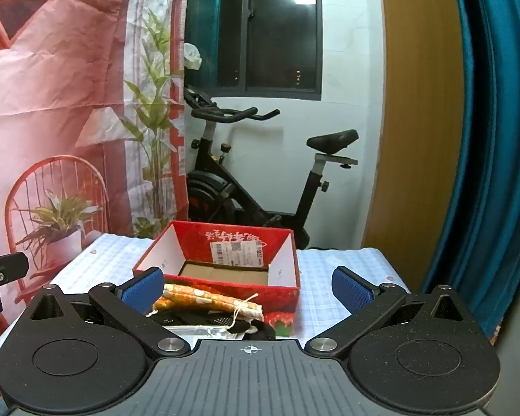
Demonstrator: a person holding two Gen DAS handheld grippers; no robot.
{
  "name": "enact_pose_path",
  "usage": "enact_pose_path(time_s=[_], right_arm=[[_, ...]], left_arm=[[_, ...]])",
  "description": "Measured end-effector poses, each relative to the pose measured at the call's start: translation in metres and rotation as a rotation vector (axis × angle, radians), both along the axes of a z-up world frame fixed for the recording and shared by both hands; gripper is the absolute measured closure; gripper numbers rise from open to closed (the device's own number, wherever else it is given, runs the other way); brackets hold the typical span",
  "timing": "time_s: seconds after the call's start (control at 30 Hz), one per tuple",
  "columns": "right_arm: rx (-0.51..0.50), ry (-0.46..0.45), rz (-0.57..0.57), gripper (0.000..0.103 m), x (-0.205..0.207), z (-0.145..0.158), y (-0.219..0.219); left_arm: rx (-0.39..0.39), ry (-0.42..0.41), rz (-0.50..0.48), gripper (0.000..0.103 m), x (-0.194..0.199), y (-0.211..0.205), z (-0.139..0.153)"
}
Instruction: Organize soft objects
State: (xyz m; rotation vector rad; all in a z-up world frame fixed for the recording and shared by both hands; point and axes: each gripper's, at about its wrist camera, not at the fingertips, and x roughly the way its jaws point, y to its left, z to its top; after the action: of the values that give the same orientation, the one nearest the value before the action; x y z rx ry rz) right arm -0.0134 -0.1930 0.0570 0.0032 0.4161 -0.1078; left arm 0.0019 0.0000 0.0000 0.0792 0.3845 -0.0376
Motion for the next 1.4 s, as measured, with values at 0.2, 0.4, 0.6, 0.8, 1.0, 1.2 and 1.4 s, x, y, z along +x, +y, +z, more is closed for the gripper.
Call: enact_pose_path(time_s=[0.2, 0.4, 0.6, 0.8, 1.0, 1.2, 1.4], right_arm=[[0.005, 0.004, 0.000, 0.000, 0.0003, -0.0003, -0.0007], [0.008, 0.004, 0.001, 0.000, 0.0017, -0.0016, -0.0015], [0.007, 0.006, 0.000, 0.000, 0.0005, 0.0000, 0.0004], [0.007, 0.007, 0.000, 0.000, 0.0007, 0.0000, 0.0000], [0.008, 0.006, -0.002, 0.000, 0.0017, -0.0016, -0.0008], [0.010, 0.007, -0.001, 0.000, 0.0007, -0.0011, -0.0013], [0.011, 0.006, -0.003, 0.000, 0.0002, -0.0005, -0.0005]], left_arm=[[0.017, -0.030, -0.009, 0.000, 0.0001, 0.0030, -0.0004], [0.022, -0.029, -0.008, 0.000, -0.0029, 0.0041, -0.0009], [0.005, -0.025, 0.007, 0.000, -0.0052, 0.0050, 0.0006], [0.000, -0.022, 0.014, 0.000, -0.0030, 0.0023, 0.0010], [0.001, -0.023, 0.013, 0.000, -0.0030, 0.0020, 0.0006], [0.000, -0.022, 0.015, 0.000, -0.0024, 0.0009, -0.0003], [-0.004, -0.022, 0.017, 0.000, -0.0023, 0.0019, -0.0004]])
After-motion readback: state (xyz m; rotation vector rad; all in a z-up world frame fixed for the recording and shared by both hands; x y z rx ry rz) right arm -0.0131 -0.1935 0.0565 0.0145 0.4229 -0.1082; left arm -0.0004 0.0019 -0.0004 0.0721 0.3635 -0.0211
